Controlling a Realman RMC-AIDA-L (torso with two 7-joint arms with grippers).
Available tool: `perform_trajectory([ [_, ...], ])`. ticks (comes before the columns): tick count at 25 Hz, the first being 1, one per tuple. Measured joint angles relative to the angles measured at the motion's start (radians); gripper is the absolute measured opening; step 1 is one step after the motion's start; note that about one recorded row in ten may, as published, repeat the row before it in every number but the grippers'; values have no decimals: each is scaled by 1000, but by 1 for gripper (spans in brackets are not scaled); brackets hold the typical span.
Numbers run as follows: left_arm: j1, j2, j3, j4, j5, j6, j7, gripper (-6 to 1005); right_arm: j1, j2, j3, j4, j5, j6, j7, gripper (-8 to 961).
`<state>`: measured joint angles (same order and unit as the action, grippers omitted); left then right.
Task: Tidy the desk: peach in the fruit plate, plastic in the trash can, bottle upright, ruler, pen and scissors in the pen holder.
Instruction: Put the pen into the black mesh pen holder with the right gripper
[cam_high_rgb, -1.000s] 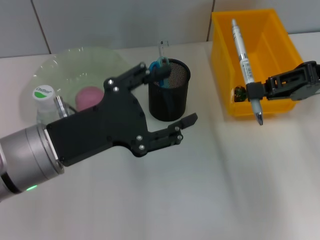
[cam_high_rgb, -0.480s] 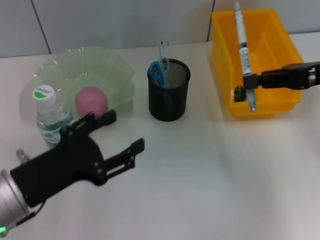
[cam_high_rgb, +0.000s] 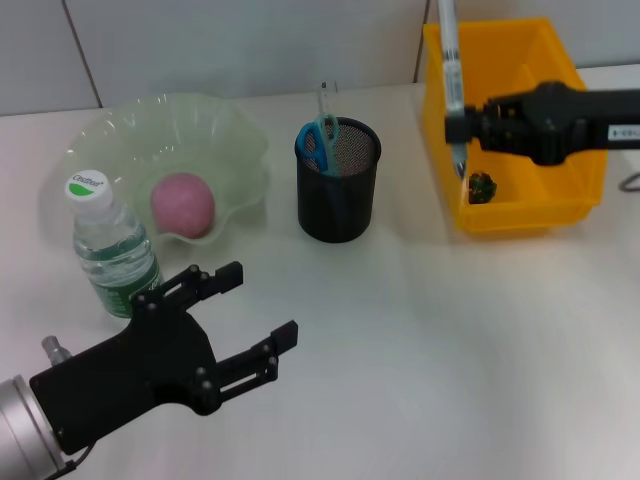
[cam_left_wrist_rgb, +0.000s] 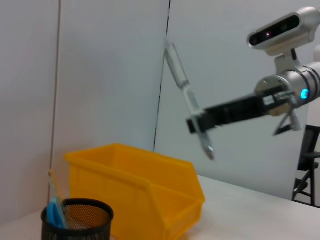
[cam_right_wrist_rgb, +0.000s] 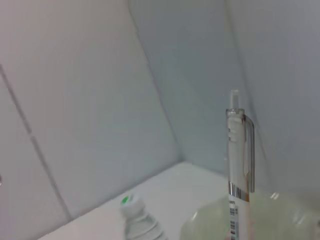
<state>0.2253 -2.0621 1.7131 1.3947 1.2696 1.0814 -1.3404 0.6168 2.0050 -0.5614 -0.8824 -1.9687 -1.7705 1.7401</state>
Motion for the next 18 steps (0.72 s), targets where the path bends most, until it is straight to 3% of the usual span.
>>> perform_trajectory([
  [11, 0, 3, -14, -10, 4, 57, -49, 811, 29, 62, -42, 14, 91, 205, -136, 141],
  [18, -9, 0, -12, -11, 27, 67, -88, 811, 67, 72, -153, 99, 138, 329, -242, 141],
])
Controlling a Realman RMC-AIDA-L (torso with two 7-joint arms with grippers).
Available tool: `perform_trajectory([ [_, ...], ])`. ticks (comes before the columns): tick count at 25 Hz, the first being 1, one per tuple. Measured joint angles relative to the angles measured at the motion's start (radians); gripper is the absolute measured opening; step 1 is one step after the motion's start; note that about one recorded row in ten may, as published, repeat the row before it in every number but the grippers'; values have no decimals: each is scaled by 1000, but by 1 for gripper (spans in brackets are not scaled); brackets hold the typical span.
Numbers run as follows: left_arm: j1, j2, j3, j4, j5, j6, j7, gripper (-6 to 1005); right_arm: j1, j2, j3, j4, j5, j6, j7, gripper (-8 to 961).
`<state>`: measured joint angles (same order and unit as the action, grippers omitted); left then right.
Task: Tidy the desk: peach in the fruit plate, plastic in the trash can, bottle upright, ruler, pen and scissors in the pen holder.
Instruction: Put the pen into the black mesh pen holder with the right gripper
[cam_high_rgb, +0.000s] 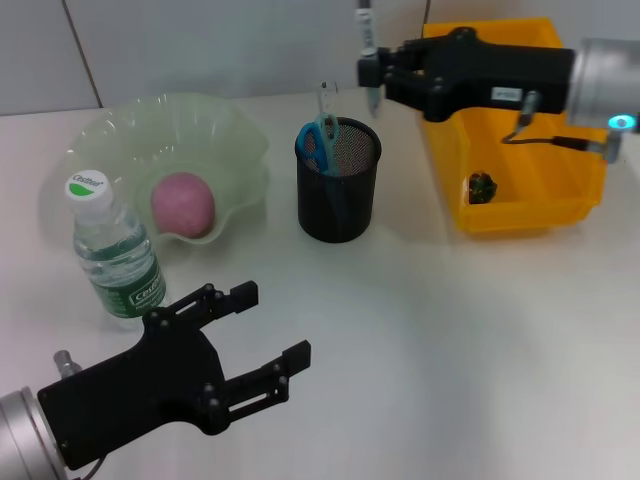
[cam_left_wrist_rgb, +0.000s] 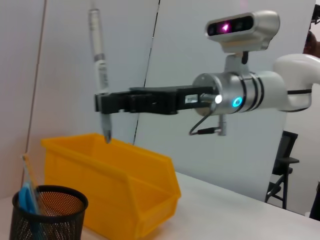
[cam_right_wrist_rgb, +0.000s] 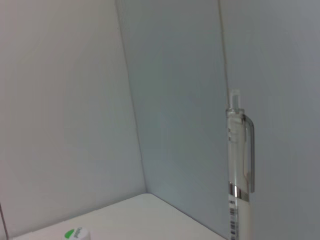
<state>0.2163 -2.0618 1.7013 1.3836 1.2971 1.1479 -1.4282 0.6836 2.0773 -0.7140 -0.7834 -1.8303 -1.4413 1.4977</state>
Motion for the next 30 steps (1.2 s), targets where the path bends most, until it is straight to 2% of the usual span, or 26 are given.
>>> perform_trajectory([
  [7, -6, 0, -3, -5, 0, 0, -22, 811, -5, 3, -152, 41, 112, 146, -128, 141],
  [22, -28, 1, -3, -23, -1, -1, -40, 811, -10, 7, -294, 68, 144, 352, -254, 140],
  [30, -30, 3, -5, -23, -1, -1, -40, 811, -1, 8, -302, 157, 177, 401, -320, 140],
])
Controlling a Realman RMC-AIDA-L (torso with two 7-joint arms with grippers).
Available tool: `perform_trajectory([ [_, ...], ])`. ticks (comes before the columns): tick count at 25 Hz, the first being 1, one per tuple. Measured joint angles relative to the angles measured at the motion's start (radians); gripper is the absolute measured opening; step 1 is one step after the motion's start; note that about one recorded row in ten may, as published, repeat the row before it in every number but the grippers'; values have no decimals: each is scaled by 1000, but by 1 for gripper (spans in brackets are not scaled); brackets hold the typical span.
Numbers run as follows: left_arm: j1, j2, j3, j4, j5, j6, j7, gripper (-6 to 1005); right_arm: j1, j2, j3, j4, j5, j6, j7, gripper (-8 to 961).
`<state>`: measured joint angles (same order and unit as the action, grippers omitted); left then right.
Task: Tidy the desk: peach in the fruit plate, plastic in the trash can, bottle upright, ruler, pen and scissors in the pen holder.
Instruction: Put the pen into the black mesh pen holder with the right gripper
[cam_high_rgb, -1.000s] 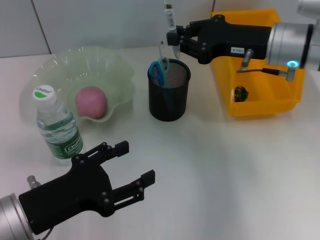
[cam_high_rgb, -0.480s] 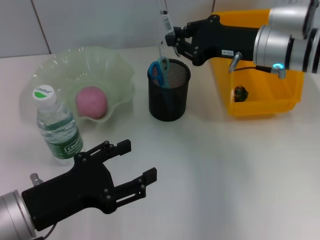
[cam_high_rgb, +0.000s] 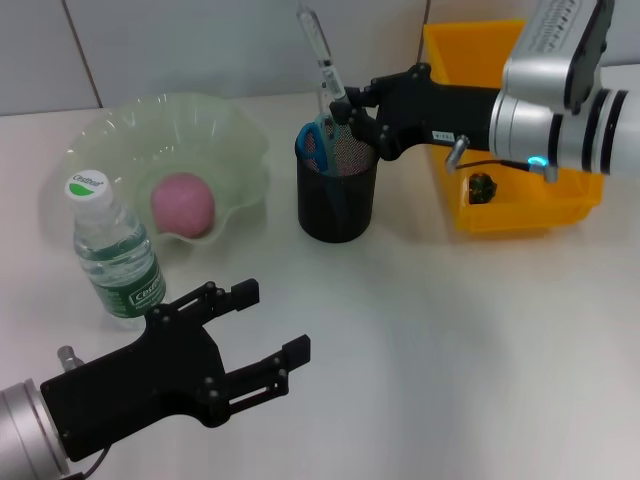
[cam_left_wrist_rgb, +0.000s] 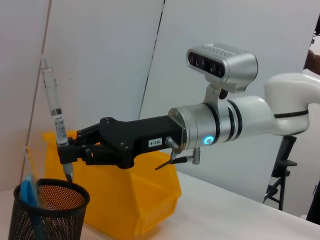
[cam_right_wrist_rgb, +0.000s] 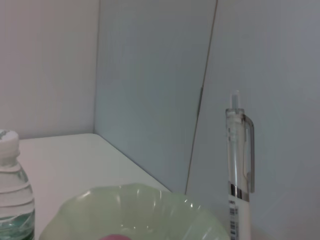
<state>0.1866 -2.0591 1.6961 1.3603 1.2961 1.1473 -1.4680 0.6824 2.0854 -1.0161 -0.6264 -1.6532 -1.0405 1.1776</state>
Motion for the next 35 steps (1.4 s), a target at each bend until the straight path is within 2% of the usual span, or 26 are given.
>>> perform_trajectory([
  [4, 0, 1, -1, -2, 1, 0, 0, 811, 4, 0, -1, 66, 79, 1, -88, 140],
  [8, -5, 1, -3, -3, 12, 0, -4, 811, 16, 0, -2, 111, 91, 14, -105, 140],
  [24, -33, -1, -39, -33, 26, 35, -13, 811, 6, 1, -3, 163, 99, 36, -118, 140],
  [35, -36, 0, -59, -40, 26, 53, -12, 811, -3, 1, 6, 169, 103, 30, -112, 240],
])
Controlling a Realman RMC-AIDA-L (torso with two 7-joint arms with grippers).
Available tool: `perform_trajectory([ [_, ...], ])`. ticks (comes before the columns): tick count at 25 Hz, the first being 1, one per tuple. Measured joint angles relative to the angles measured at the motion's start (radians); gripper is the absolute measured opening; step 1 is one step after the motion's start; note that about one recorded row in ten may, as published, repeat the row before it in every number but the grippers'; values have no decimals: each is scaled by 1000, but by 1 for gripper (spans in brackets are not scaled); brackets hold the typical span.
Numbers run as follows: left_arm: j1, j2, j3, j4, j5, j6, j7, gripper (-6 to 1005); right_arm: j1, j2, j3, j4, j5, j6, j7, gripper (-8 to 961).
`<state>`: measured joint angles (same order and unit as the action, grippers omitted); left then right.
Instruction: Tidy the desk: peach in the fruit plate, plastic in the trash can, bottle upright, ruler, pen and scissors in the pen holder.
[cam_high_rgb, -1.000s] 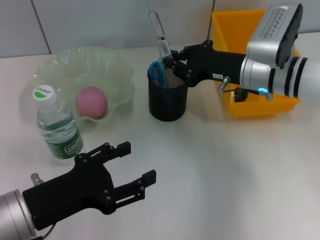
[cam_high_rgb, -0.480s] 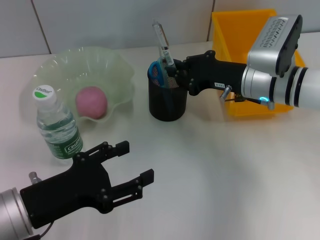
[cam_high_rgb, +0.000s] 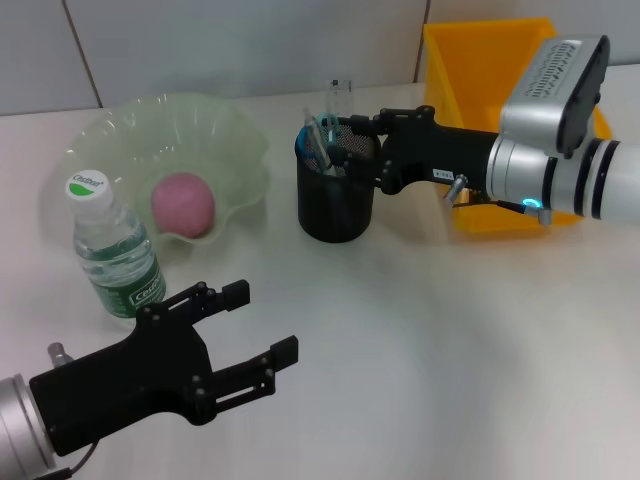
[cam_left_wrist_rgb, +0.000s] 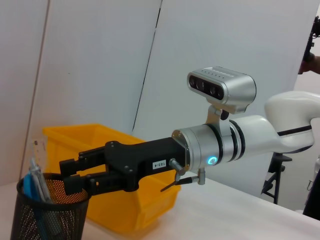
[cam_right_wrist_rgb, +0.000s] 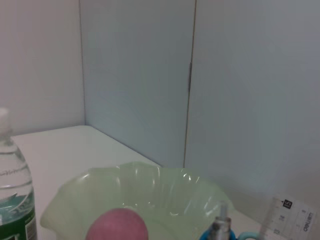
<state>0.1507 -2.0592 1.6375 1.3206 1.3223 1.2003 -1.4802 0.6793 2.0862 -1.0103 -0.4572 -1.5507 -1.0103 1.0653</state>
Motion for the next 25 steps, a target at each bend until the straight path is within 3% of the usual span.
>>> perform_trajectory([
  [5, -3, 0, -23, 0, 0, 22, -5, 811, -55, -4, 3, -53, 92, -99, 23, 443],
  [11, -46, 0, -77, 2, 54, 82, -90, 811, -208, -31, 22, -254, 124, -297, 252, 515],
  [14, -80, 0, -116, 0, 87, 121, -149, 811, -263, -62, 59, -311, 118, -404, 370, 516],
  [19, -145, 0, -212, -1, 141, 225, -257, 811, -294, -142, 156, -298, 20, -570, 509, 674],
  [25, -186, 0, -288, -14, 158, 299, -306, 811, -286, -186, 301, -250, -123, -726, 553, 722],
])
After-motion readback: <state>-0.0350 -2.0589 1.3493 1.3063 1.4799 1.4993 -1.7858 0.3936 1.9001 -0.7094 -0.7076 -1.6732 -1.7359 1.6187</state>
